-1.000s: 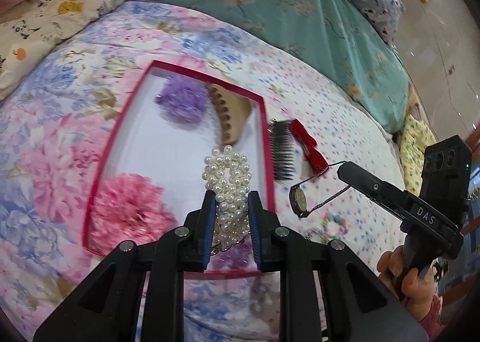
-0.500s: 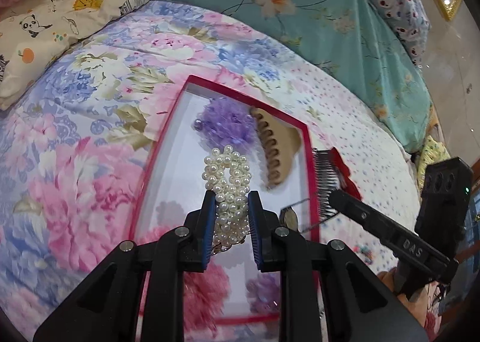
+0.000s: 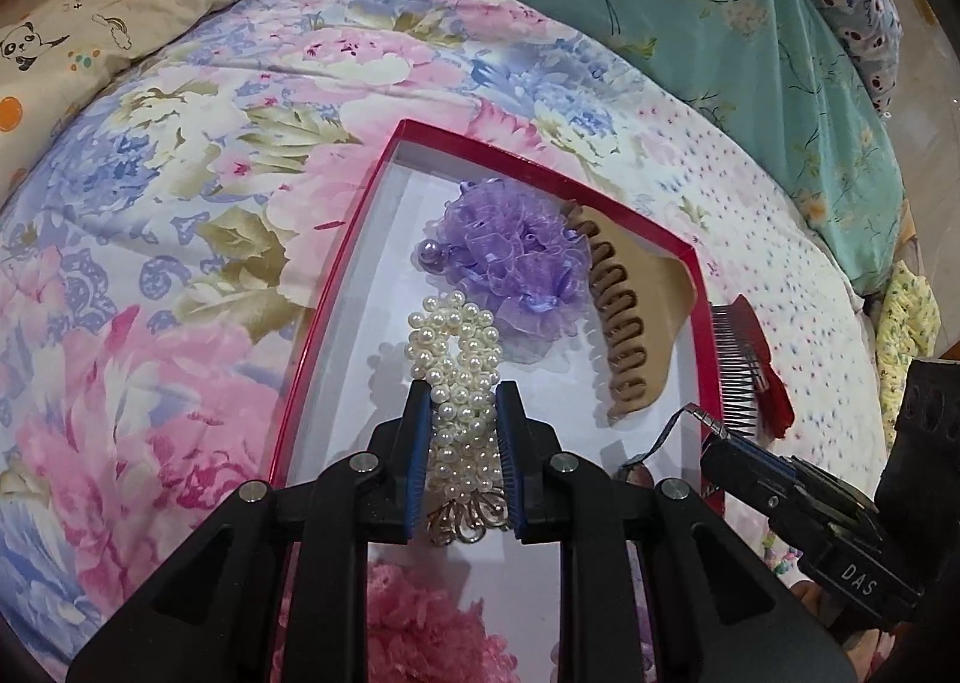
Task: Organize jewelry
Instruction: 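Carry the watch and pearl bracelet into the red box and open both tools, then withdraw both tools from the box toward the black comb and red bow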
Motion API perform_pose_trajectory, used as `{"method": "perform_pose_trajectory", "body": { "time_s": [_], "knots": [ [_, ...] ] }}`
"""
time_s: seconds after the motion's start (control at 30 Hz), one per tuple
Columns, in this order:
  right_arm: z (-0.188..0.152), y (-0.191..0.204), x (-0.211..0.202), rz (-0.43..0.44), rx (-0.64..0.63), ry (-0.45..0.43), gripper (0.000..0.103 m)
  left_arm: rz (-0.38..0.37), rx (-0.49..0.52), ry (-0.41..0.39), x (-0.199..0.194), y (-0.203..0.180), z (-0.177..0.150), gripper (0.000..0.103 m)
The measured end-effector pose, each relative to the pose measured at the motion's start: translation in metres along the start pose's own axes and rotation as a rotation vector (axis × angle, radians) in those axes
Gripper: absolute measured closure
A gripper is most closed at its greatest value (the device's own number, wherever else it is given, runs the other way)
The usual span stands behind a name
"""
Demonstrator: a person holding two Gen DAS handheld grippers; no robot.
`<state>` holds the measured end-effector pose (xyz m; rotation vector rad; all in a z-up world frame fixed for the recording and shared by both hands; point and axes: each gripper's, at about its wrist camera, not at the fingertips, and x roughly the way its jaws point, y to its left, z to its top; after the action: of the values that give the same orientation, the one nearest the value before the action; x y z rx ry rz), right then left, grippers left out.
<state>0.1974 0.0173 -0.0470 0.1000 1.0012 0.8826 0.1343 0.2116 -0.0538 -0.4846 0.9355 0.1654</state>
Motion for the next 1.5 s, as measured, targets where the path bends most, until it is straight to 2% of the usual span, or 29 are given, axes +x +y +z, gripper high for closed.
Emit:
{"method": "perform_pose_trajectory", "body": {
  "time_s": [0.43,0.53,0.97,1.13,1.23,1.33,1.4,1.43,1.5],
  "knots": [
    [-0.004,-0.003,0.024,-0.017,-0.011,0.068,0.087,0.035,0.021,0.037,0.015,-0.003,-0.003,0.084],
    [-0.005,-0.003,0.027,-0.018,-0.012,0.082,0.083,0.04,0.027,0.037,0.015,-0.004,-0.003,0.083],
    [-0.004,-0.001,0.031,-0.033,-0.032,0.091,0.084,0.058,0.041,0.041,0.017,-0.006,-0.002,0.082],
    [-0.003,-0.001,0.03,-0.032,-0.025,0.087,0.083,0.063,0.038,0.044,0.015,-0.007,-0.001,0.069],
    [-0.002,-0.004,0.026,-0.025,-0.004,0.069,0.083,0.064,0.033,0.044,0.011,-0.007,-0.002,0.066],
    [0.001,-0.007,0.017,-0.016,0.017,0.053,0.082,0.062,0.021,0.039,0.005,-0.006,-0.002,0.054],
    [0.002,-0.007,0.007,-0.008,0.032,0.037,0.072,0.057,0.013,0.029,-0.002,-0.007,-0.003,0.051],
    [0.003,-0.007,0.001,-0.002,0.038,0.025,0.062,0.052,0.01,0.023,-0.007,-0.007,-0.004,0.051],
    [0.002,-0.008,-0.017,0.011,0.044,-0.009,0.057,0.048,0.002,0.015,-0.015,-0.008,-0.005,0.046]
  ]
}}
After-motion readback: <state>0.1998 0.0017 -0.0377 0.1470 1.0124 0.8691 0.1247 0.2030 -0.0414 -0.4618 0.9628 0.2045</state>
